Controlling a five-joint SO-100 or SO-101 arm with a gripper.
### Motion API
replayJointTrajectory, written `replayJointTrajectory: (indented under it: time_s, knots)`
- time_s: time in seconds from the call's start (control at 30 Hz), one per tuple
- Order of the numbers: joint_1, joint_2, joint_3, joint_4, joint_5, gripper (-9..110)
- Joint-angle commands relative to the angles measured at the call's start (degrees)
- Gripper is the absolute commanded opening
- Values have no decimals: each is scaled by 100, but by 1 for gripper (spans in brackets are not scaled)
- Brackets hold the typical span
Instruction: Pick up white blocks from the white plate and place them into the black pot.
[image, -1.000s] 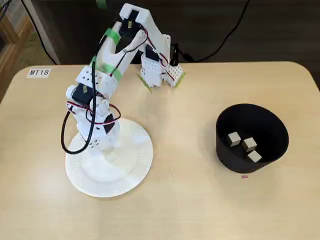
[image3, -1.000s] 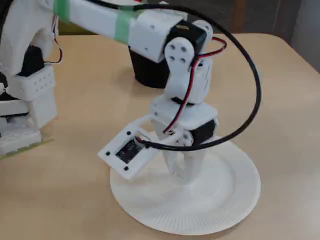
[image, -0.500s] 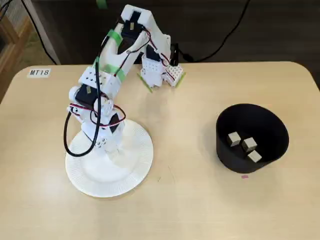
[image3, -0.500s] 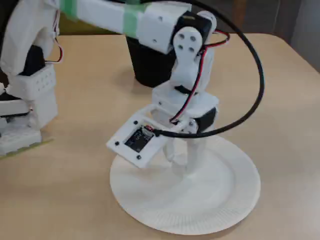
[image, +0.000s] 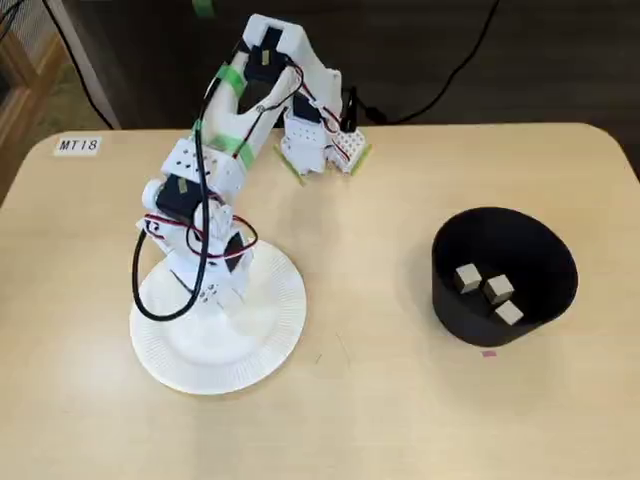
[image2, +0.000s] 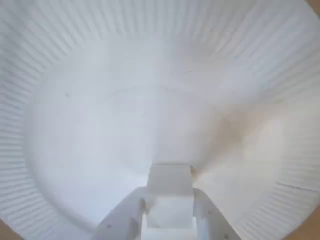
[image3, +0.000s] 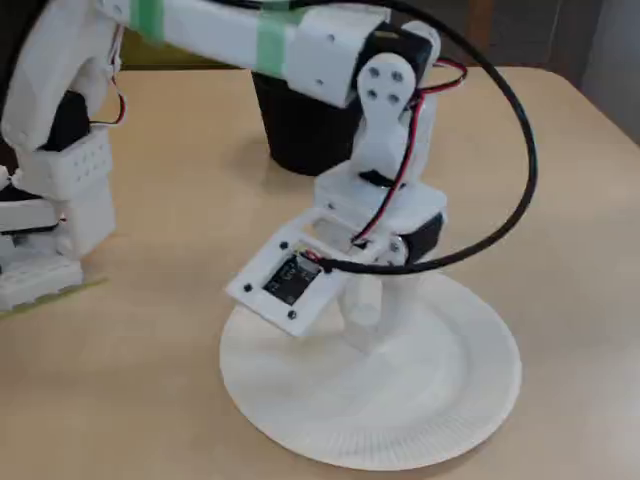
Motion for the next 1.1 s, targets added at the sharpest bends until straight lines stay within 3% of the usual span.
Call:
replayJointTrajectory:
  time_s: [0.0, 0.23, 0.4, 0.5, 0.67, 0.87, 1.07]
  knots:
    - [-105, 264, -826, -26, -360, -2]
    - [-642, 1925, -1723, -387, -1020, -2]
    - [-1793, 3287, -1573, -668, -1169, -2]
    - [-2892, 4148, -703, -1389, -1222, -2]
    - [-4667, 5643, 2145, -3393, -1151, -2]
    - [-5977, 5783, 3683, -3507, -1740, -2]
    - [-6460, 5194, 3858, -3384, -1969, -2]
